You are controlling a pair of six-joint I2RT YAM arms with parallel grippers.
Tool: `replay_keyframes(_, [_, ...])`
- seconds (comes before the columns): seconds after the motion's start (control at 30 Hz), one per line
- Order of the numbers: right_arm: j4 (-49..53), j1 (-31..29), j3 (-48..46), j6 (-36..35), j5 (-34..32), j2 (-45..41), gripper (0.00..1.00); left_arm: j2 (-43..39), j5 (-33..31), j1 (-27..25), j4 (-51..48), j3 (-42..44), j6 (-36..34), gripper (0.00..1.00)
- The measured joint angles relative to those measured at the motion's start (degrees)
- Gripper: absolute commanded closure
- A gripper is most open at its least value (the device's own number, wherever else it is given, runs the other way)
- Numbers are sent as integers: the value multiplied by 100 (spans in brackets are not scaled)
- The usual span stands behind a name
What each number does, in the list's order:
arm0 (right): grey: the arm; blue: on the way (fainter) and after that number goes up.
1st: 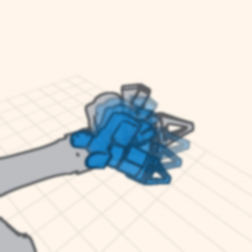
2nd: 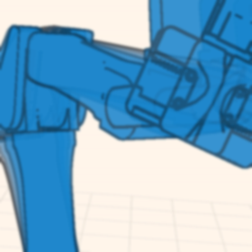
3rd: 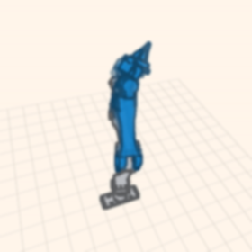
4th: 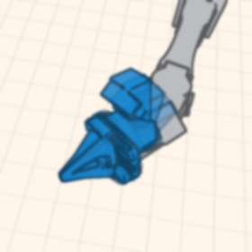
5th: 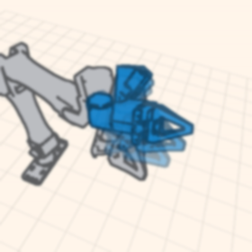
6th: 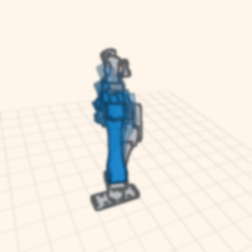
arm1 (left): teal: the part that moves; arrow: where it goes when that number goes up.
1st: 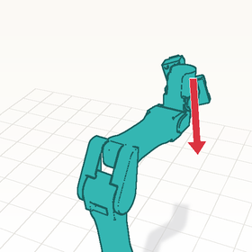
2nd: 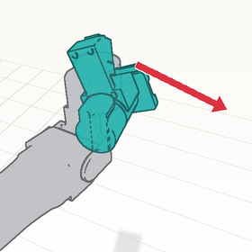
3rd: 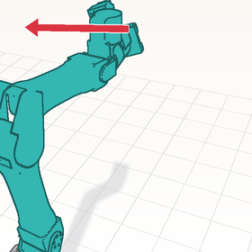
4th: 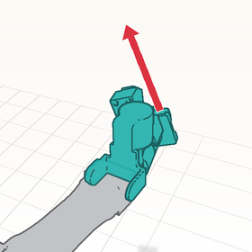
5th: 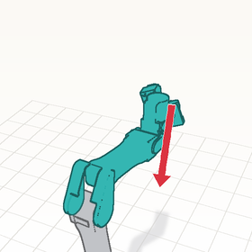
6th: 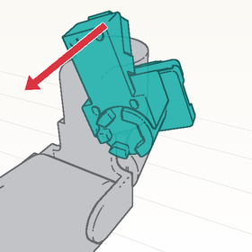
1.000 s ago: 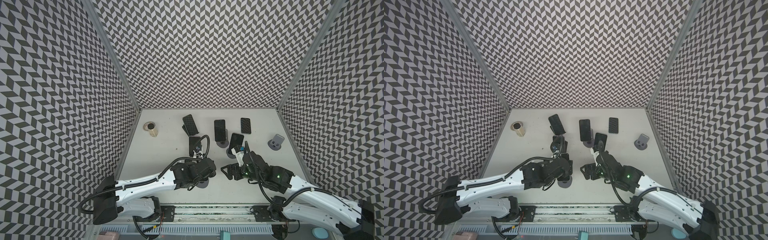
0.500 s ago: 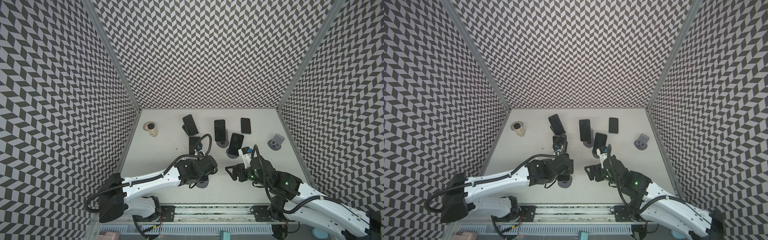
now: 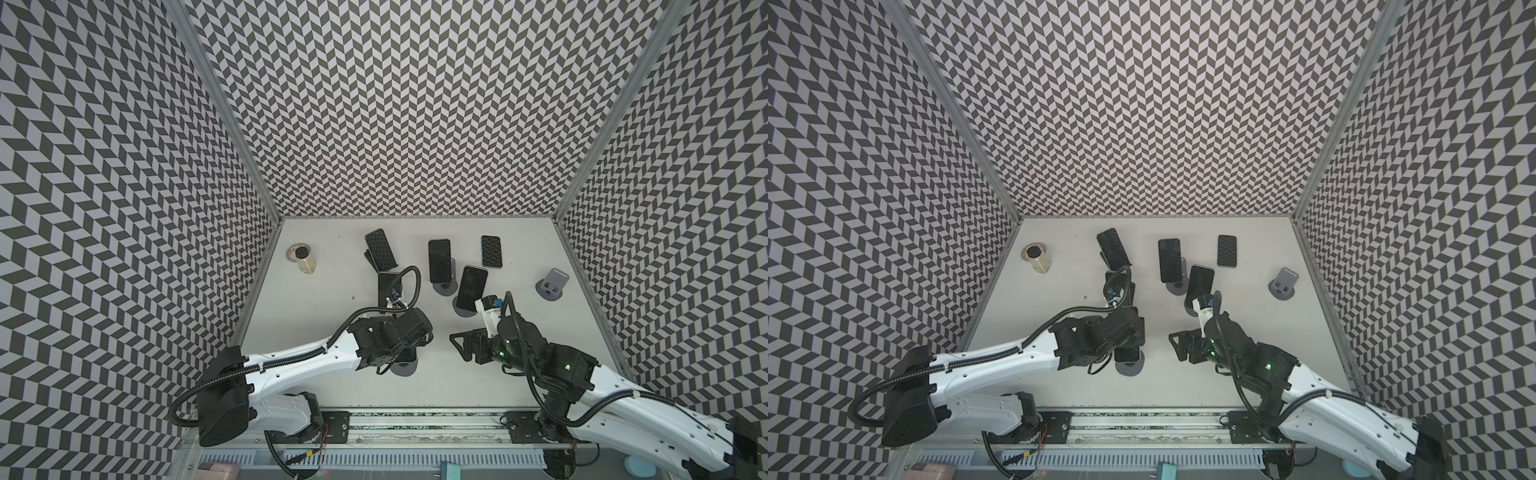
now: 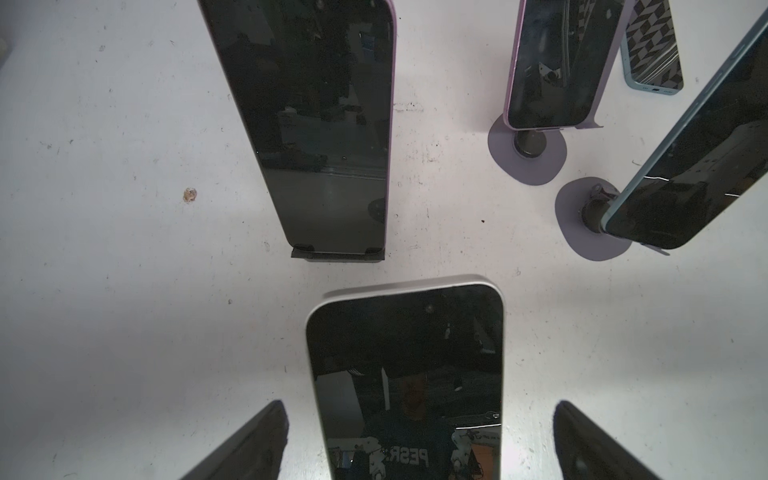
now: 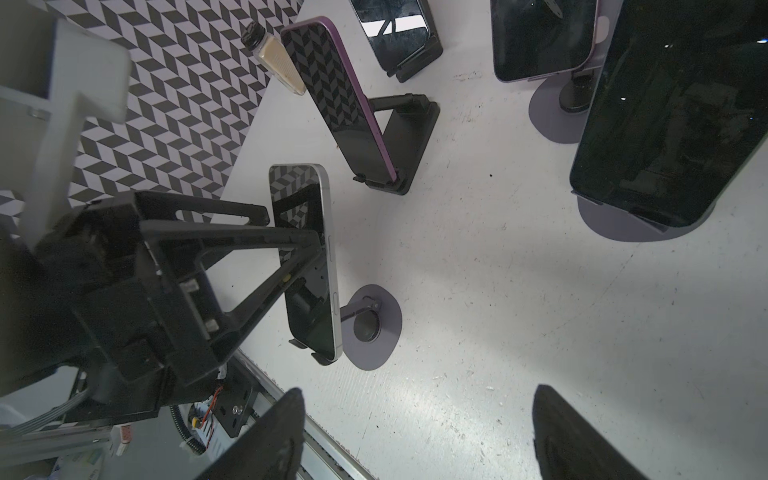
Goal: Remove the phone from the phone stand
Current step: 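Align the right gripper fingers around the white-edged phone's side edge, then close the right gripper on the white-edged phone's edge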
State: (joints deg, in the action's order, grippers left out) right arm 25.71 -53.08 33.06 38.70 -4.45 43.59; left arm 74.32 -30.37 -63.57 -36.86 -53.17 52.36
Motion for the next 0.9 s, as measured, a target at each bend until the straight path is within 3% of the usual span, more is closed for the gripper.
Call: replay_keyframes(0.9, [-352, 0, -321, -15, 22, 24, 16, 444, -46, 149, 61, 61, -26, 1])
